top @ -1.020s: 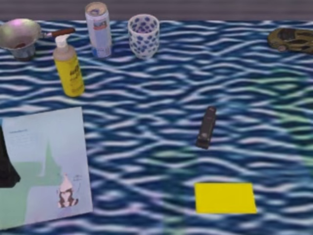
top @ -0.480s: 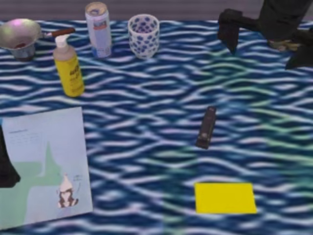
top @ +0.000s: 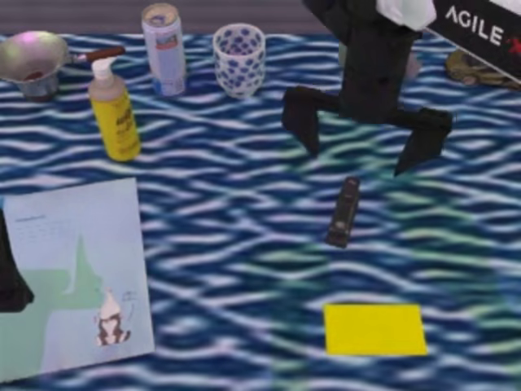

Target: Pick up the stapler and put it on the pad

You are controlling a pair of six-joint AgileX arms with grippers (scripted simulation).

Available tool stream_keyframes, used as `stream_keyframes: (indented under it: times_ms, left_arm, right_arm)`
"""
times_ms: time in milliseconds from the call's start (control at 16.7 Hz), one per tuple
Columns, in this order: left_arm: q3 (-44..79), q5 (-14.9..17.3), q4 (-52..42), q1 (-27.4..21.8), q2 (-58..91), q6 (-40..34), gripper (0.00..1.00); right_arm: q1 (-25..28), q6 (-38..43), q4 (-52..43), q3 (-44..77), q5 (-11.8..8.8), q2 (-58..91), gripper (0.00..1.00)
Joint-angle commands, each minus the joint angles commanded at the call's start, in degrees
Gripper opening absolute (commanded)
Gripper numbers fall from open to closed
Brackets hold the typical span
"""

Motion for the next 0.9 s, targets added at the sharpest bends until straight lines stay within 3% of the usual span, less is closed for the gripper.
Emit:
stream_keyframes:
  times_ms: [480, 900]
  left_arm:
    - [0.0, 0.0, 0.0, 0.0, 0.0, 0.0, 1.0]
    - [0.0, 0.0, 0.0, 0.0, 0.0, 0.0, 1.0]
  right_arm:
    - [0.0, 0.0, 0.9, -0.8, -0.1, 0.4, 1.0]
    - [0.2, 0.2, 17.2, -14.0, -0.1, 2.9, 1.0]
